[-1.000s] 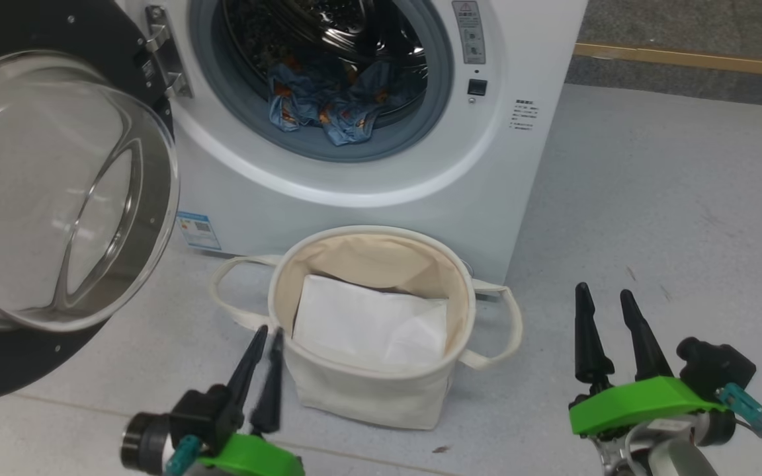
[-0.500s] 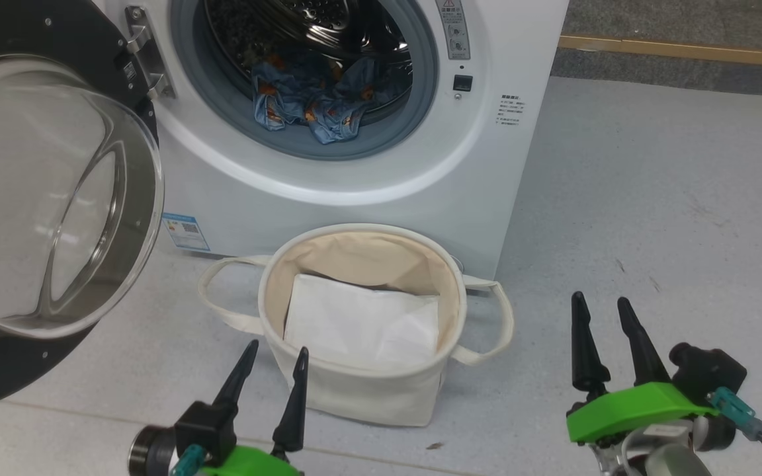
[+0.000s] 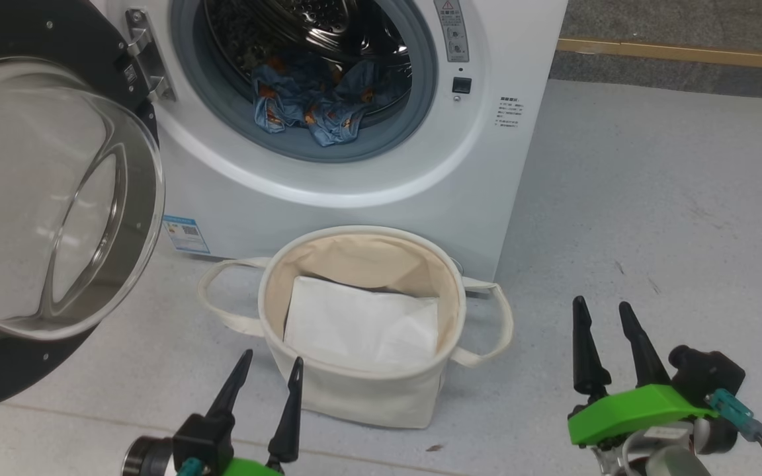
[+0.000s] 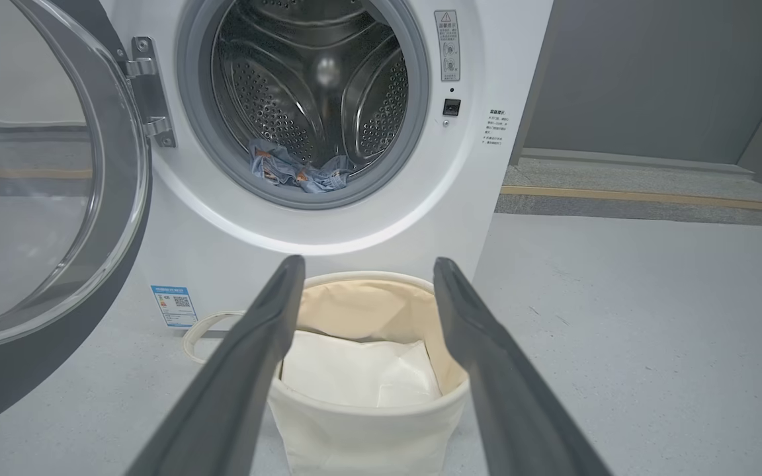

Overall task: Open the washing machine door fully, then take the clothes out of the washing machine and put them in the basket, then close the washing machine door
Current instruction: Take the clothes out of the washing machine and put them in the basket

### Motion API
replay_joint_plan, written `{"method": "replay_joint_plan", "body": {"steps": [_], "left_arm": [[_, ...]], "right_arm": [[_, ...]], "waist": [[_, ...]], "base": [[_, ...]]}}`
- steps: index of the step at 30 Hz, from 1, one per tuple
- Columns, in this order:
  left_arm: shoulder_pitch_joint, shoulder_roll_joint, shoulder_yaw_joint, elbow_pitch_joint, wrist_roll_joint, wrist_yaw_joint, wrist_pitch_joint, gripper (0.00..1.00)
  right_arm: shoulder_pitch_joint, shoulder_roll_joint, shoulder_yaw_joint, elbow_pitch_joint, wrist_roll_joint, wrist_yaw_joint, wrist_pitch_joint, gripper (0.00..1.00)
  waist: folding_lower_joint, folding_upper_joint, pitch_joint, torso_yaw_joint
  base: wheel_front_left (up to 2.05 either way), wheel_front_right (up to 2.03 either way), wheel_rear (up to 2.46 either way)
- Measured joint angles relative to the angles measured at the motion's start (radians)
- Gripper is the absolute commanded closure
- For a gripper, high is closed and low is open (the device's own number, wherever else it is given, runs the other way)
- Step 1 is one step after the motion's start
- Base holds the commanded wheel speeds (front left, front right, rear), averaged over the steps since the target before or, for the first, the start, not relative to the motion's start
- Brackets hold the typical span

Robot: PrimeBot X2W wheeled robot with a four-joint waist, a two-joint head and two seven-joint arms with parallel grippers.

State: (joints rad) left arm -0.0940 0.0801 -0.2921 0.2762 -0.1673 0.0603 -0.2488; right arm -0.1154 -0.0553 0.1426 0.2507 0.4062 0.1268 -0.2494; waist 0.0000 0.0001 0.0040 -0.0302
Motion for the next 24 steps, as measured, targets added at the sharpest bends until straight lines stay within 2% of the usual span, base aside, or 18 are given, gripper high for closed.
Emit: {"method": "replay_joint_plan", "body": {"steps": [24], "left_arm": [[0.030,-0.019,0.041,-0.009,0.034,-0.009,-0.001,0.00]], "right_arm": [[0.000,0.000,-0.006,0.025,-0.010,0.000,0.000,0.00]], "waist": [[0.0000,0.0000,0.000,-0.007]], "base": [[0.00,0.00,0.00]]}}
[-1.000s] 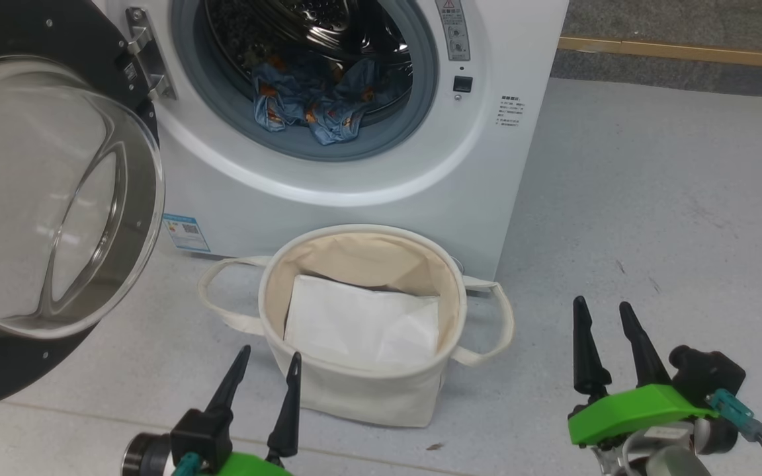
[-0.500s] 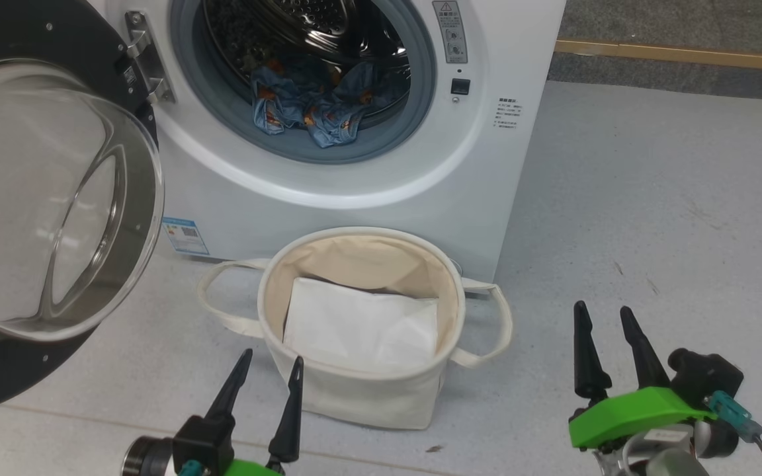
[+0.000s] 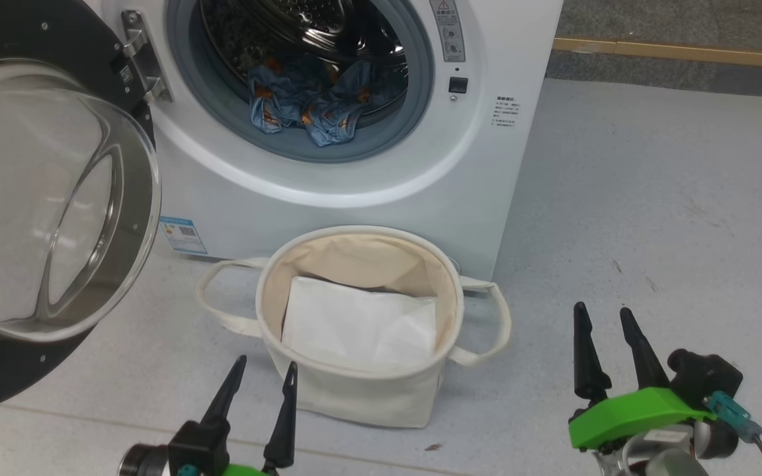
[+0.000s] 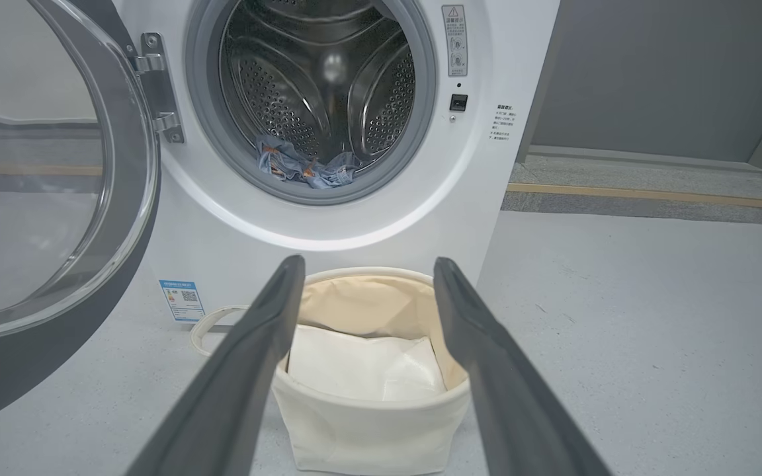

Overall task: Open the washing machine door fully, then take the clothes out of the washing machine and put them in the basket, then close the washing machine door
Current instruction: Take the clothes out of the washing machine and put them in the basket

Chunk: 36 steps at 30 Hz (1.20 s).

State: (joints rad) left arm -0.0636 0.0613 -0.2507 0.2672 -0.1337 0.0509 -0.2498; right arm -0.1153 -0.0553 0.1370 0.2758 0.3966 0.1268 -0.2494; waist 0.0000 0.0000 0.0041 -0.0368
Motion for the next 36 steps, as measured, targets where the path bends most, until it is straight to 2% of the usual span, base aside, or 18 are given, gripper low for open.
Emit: {"method": "replay_joint_plan", "body": {"steps": [7,13,36], "left_arm": [[0.000,-0.002,0.004,0.014,-0.001,0.000,0.000,0.00],[-0.001,-0.005,0.005,0.032,-0.030,-0.017,0.000,0.00],[-0.005,-0.009,-0.017,0.029,-0.039,-0.010,0.000,0.00]], "right_arm": [[0.000,0.000,0.000,0.000,0.002,0.000,0.000,0.00],[0.000,0.000,0.001,0.001,0.003,0.000,0.000,0.00],[-0.001,0.002,0.005,0.004,0.010,0.000,0.000,0.00]], "waist": [[0.0000,0.0000,0.009,0.001],[0.0000,0.0000,0.011,0.001],[0.0000,0.0000,0.016,0.003]], "base": [[0.00,0.00,0.00],[0.41,-0.19,-0.22],[1.29,-0.99,-0.30]]}}
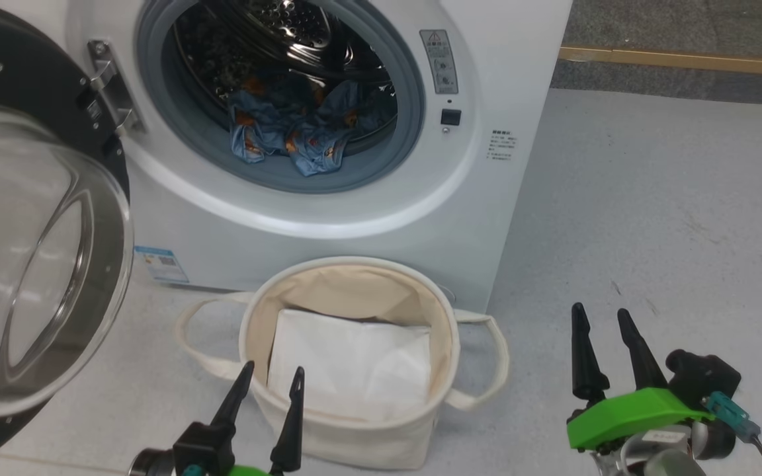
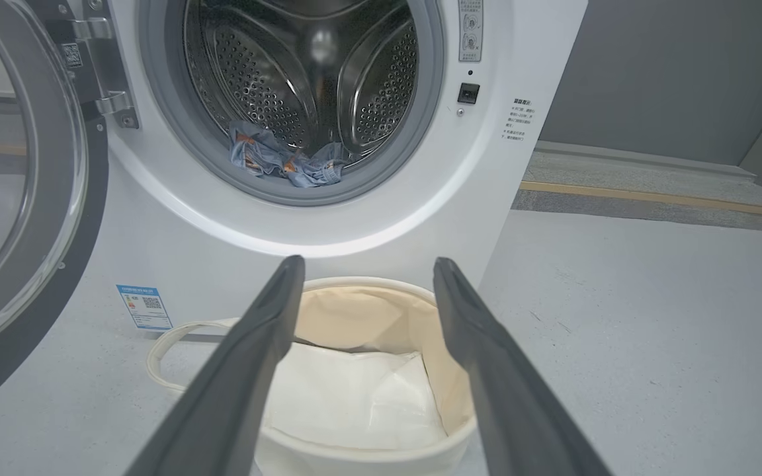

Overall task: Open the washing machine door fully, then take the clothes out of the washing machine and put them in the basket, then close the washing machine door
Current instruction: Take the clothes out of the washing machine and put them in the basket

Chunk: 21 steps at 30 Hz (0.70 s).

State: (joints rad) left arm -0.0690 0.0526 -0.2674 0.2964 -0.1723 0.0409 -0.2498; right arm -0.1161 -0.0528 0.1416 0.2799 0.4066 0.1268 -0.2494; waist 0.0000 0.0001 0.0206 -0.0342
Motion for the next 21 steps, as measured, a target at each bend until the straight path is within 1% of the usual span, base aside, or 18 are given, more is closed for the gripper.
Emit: {"method": "replay_joint_plan", "body": {"steps": [12,16,21], "left_arm": [[-0.017,0.000,-0.004,-0.010,-0.004,0.003,0.000,0.00],[-0.026,-0.001,-0.007,-0.016,0.005,0.004,0.000,0.00],[-0.027,-0.001,-0.009,-0.022,0.014,0.004,0.000,0.00]], "right_arm": [[-0.002,0.000,0.002,0.001,0.000,0.000,0.000,0.00],[-0.004,0.000,0.002,0.001,0.000,0.000,0.000,0.00],[-0.004,0.001,0.008,0.000,0.000,0.000,0.000,0.00]], "waist": [[0.0000,0.0000,0.017,0.007],[0.0000,0.0000,0.027,0.010],[0.0000,0.0000,0.040,0.015]], "base": [[1.27,-1.01,-0.26],[0.55,-0.55,0.00],[0.05,-0.05,0.00]]}}
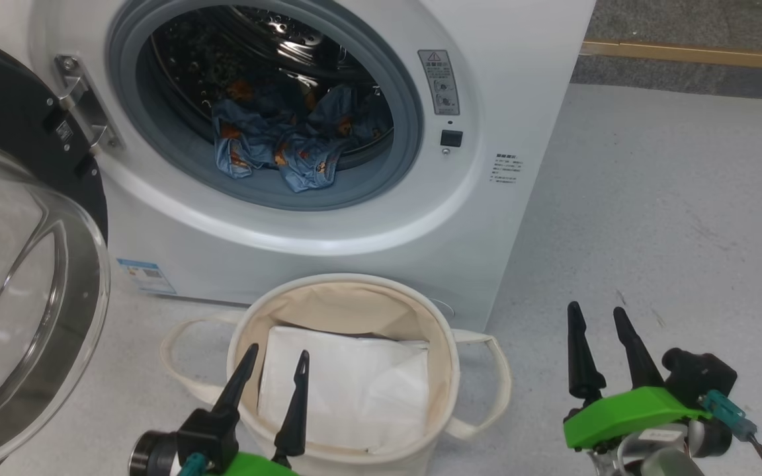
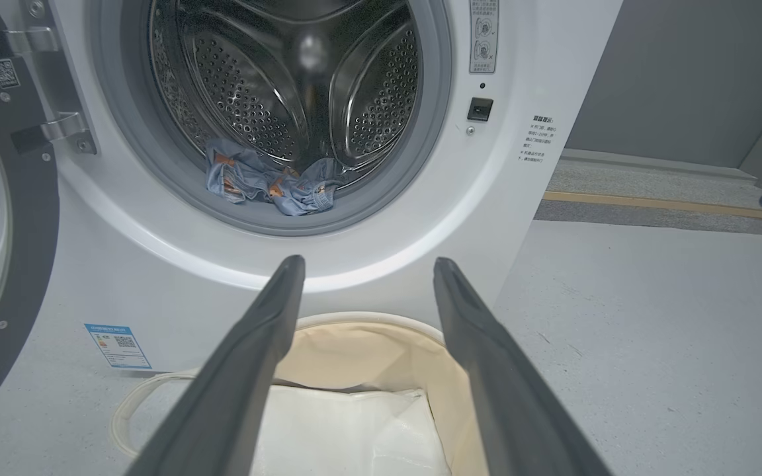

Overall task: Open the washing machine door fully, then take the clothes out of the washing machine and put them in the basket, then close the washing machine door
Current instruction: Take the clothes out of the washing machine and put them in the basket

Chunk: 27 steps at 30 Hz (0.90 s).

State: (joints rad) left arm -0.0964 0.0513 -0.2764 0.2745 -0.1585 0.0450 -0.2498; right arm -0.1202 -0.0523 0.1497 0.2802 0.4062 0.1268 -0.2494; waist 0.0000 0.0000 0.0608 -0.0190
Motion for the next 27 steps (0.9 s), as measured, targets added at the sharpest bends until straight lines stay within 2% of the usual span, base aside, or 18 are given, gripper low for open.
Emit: {"method": "replay_joint_plan", "body": {"steps": [18,27], "left_arm": [[-0.013,0.000,0.030,-0.010,0.027,0.016,0.000,0.00],[-0.168,0.022,0.075,0.037,0.070,0.016,0.000,0.00]], "right_arm": [[-0.002,0.000,0.053,-0.030,0.000,0.000,0.000,0.00],[-0.041,0.000,0.068,-0.055,0.001,0.000,0.000,0.00]], "waist": [[0.0000,0.0000,0.037,-0.020],[0.0000,0.0000,0.126,-0.052]], "base": [[0.00,0.00,0.00],[0.00,0.00,0.00]]}}
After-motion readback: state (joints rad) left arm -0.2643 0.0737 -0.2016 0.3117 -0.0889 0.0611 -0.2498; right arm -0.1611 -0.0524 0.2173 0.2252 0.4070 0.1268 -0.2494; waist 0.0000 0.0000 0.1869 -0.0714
